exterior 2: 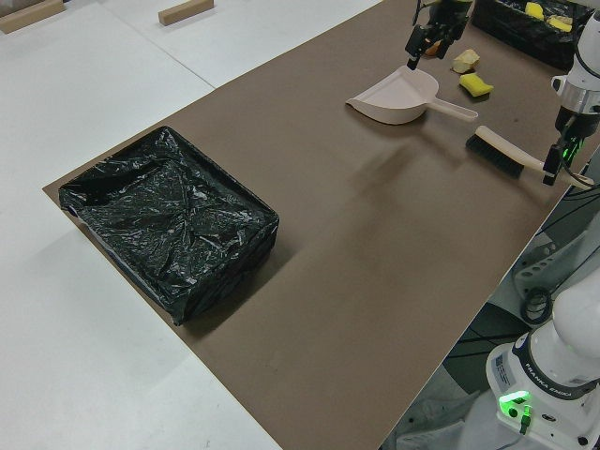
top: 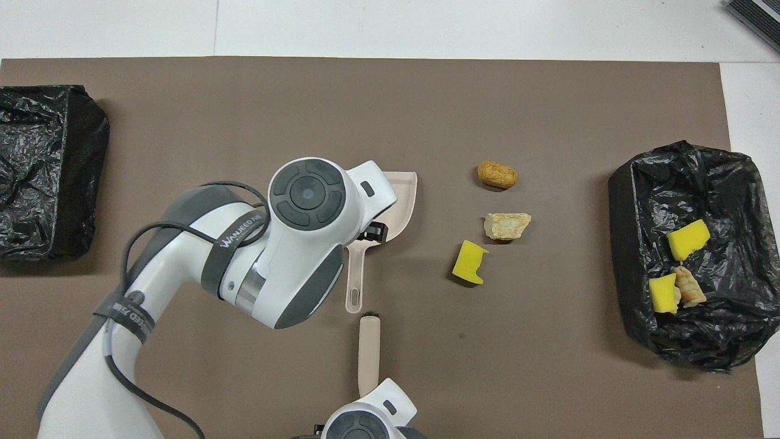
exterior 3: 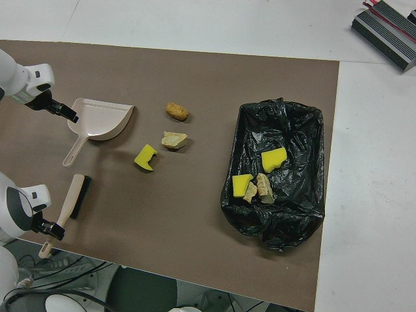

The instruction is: Sweep and dump trash in bin

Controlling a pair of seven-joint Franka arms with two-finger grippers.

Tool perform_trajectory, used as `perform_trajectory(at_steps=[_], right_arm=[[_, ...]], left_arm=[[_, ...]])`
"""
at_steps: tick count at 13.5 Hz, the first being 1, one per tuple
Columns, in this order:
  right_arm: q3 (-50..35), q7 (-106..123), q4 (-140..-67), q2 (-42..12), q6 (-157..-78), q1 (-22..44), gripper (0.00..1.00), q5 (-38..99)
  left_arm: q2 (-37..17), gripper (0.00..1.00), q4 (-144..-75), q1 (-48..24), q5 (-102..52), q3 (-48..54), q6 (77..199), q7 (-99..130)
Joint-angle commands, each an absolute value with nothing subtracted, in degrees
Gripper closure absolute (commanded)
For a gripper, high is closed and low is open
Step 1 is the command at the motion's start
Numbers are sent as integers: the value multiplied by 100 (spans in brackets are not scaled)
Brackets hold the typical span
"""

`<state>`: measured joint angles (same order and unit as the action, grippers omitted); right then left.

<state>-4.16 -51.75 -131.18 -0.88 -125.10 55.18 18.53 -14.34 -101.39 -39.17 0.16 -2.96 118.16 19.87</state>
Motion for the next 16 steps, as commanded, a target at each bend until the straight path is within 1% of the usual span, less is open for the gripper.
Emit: perform_trajectory(at_steps=[1, 3, 4, 6, 8, 10, 11, 12, 13, 14, 15, 16], right_arm=[[-404, -5194, -13113, -26, -12437, 5511, 63, 1846], [-404, -5194, -13113, -18, -12463, 5511, 92, 1837], [-404, -5194, -13113, -26, -12454, 5511, 100, 1793], [-396, -5203, -13078, -52, -12393, 5458, 100, 1583], [-369, -5212, -13025, -18, -12253, 5414, 100, 1573], [-352, -5203, -12964, 332, -11692, 5205, 100, 1547], [-352, -5194, -12964, 569, -11437, 5055, 100, 1521], [-352, -5151, -12964, 745, -11217, 4932, 100, 1433], [-352, -5011, -12955, 895, -10919, 4774, 100, 1328], [-352, -4844, -12955, 1027, -10655, 4616, 100, 1231], [-352, -4625, -12955, 1115, -10391, 4405, 100, 1074], [-352, -4345, -12938, 1195, -10102, 4195, 100, 881]], left_arm=[[-1336, 0, -10720, -4060, -44, -404, 12381, 2048], [-1310, 0, -11195, -4069, -44, -404, 12786, 2048], [-1336, 0, -11336, -4087, -44, -404, 12927, 2013], [-1336, 0, -11504, -4209, -44, -404, 13034, 2048], [-1336, 0, -11487, -4254, -44, -404, 13061, 2048], [-1345, 0, -11479, -4263, -44, -404, 13061, 2048], [-1336, 22, -11479, -4297, -44, -413, 13052, 2048], [-1345, 47, -11470, -4307, -44, -413, 13060, 2048], [-1336, 69, -11461, -4315, -44, -413, 13052, 2048], [-1336, 93, -11461, -4315, -44, -413, 13008, 2048], [-1327, 100, -11461, -4315, -35, -413, 13008, 2013], [-1310, 100, -11461, -4307, -26, -413, 13025, 1952]])
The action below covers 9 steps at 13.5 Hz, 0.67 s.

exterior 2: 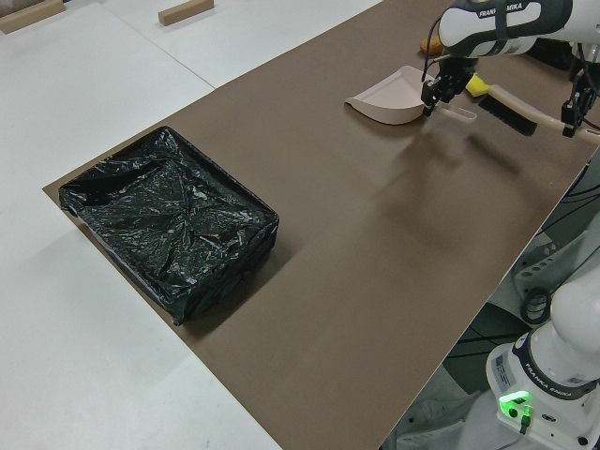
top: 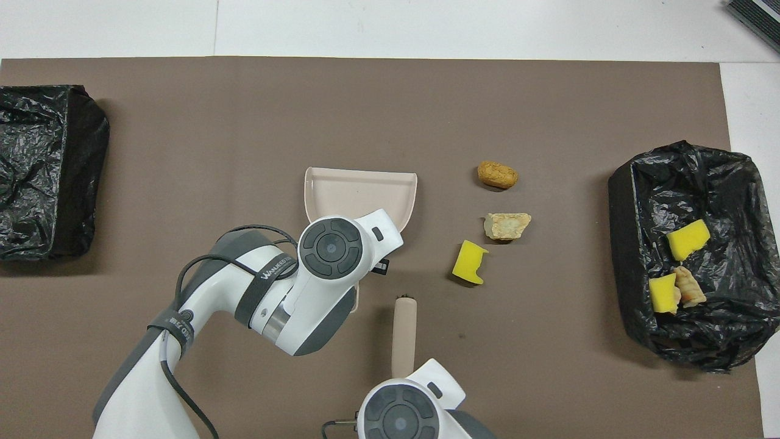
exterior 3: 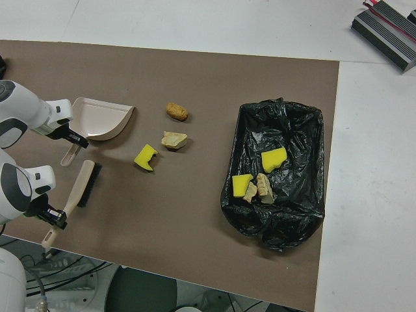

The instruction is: Sweep and dump trash in bin

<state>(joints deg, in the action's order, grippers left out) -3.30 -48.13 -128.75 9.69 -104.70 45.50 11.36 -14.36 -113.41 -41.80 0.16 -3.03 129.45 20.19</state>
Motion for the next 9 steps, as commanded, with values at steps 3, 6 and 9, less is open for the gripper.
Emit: perform_trajectory(at_steps=[3, 6, 9], right_arm=[[-352, -3458, -12815, 1231, -9564, 3658, 100, 144], [-369, -2018, -12657, 1038, -9597, 3017, 100, -840], [-378, -347, -12682, 870, -10036, 2174, 100, -1624]], left_arm=[[-1152, 100, -11443, -4219, 26, -474, 12929, 1375], [-924, 100, -11408, -3868, 26, -483, 12622, -12], [-695, 100, -11408, -3386, 26, -483, 12332, -1837]])
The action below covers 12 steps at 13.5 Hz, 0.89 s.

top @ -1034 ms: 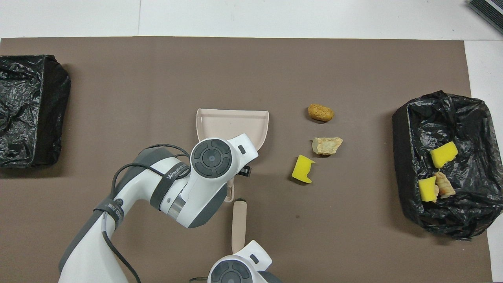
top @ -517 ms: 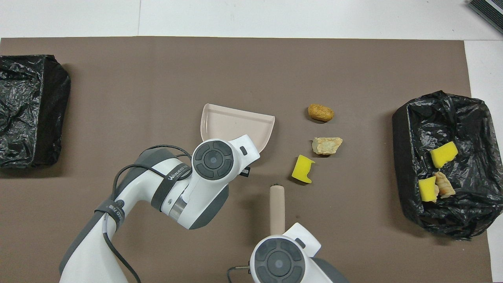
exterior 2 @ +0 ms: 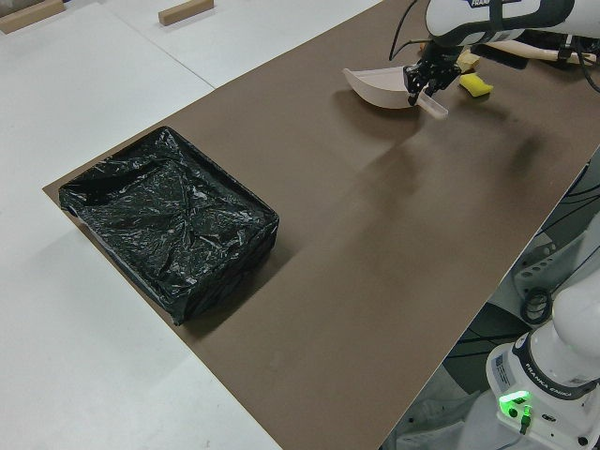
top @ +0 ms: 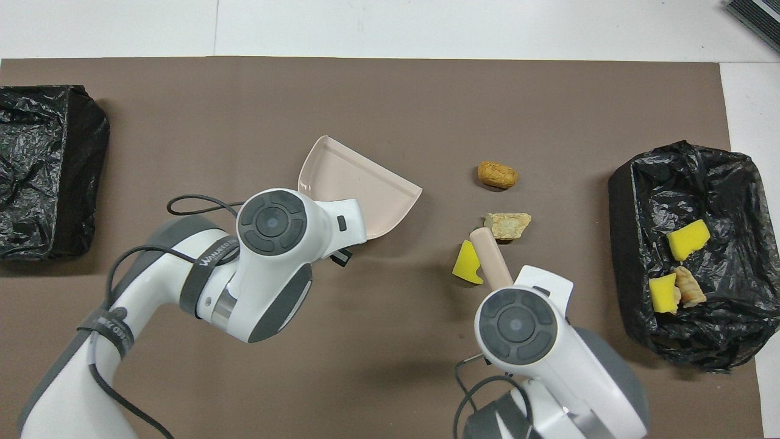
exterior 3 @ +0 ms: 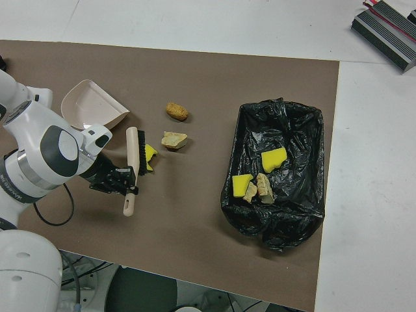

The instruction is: Sweep and dump trash in bin

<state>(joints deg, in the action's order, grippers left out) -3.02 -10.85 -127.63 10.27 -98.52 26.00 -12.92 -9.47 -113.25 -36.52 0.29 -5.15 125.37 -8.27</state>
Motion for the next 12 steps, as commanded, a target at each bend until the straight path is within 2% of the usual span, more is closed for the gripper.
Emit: perform_trajectory(at_steps=[1, 7, 12], right_arm=[[-378, -177, -12700, 827, -10168, 1953, 100, -1852], [-387, 359, -12533, 387, -11170, 819, 100, -2619], [-396, 343, -12761, 246, -11346, 765, 100, -2427]], left_arm=[[-668, 100, -11408, -3288, 26, -492, 12244, -2672], [-677, 100, -11408, -2927, 174, -492, 12120, -5105], [-642, 100, -11697, -3436, 974, -466, 11962, -5326]])
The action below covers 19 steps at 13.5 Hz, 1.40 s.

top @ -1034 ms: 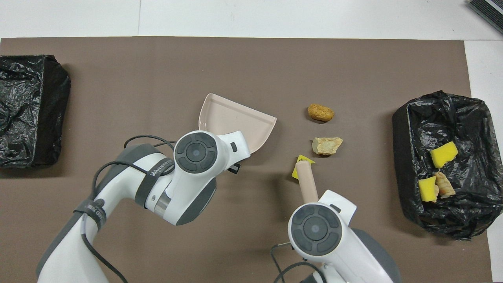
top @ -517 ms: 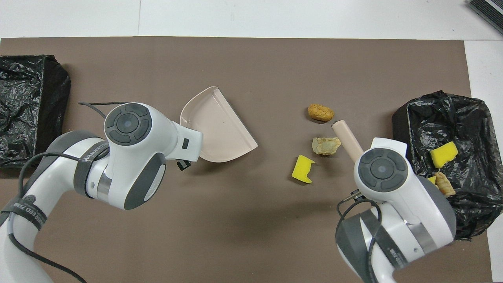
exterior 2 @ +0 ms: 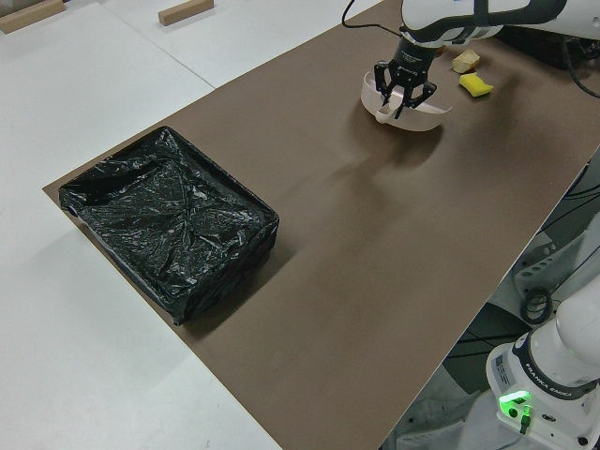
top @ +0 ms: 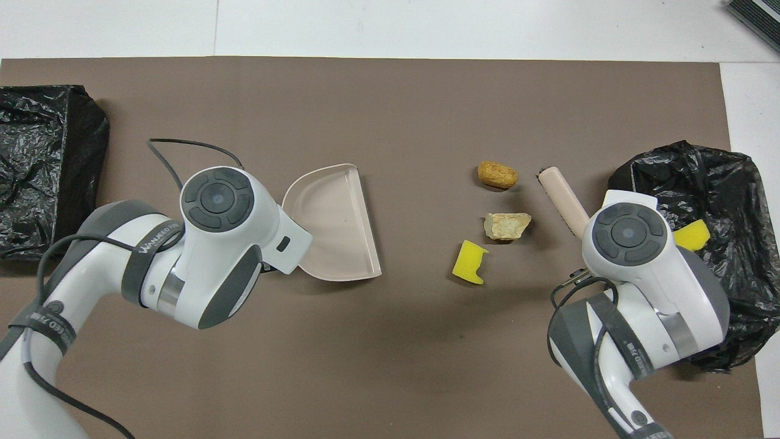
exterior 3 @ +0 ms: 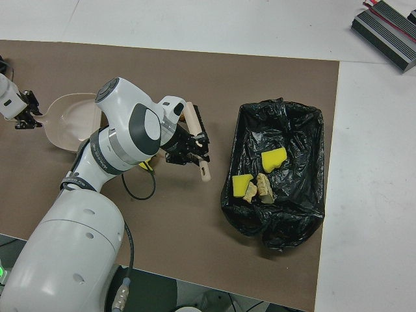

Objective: Sweep and dump trash in bin
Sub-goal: 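Sweep the scraps toward the dustpan with the right gripper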

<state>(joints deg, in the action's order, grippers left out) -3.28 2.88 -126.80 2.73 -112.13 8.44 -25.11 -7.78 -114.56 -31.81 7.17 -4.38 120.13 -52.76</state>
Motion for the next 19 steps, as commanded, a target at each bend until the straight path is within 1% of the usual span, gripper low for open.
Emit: perform_trajectory(at_steps=[1, 3, 7, 9, 13, 17, 19], right_arm=[[-396, 334, -12875, 255, -11390, 773, 100, -2191], [-396, 290, -13024, 246, -11399, 773, 100, -1847], [-413, 377, -13052, 272, -11181, 861, 100, -1196], [-404, 396, -13121, 281, -11074, 1185, 100, -837], [-404, 221, -13192, 299, -11092, 1397, 100, -204], [-404, -385, -13640, 387, -11127, 1397, 100, 386], [-404, -606, -13711, 457, -11127, 1554, 100, 605]], left_arm=[[-624, 100, -11794, -3515, 1002, -475, 11997, -5309], [-633, 100, -11839, -3524, 1002, -466, 12006, -5309], [-633, 100, -11927, -3551, 1002, -466, 12015, -5300], [-633, 100, -11927, -3542, 1002, -475, 11997, -5291], [-633, 100, -11927, -3551, 993, -457, 12041, -5274], [-624, 100, -11936, -3551, 993, -457, 11971, -5150], [-624, 100, -11936, -3551, 1002, -457, 11971, -5150]])
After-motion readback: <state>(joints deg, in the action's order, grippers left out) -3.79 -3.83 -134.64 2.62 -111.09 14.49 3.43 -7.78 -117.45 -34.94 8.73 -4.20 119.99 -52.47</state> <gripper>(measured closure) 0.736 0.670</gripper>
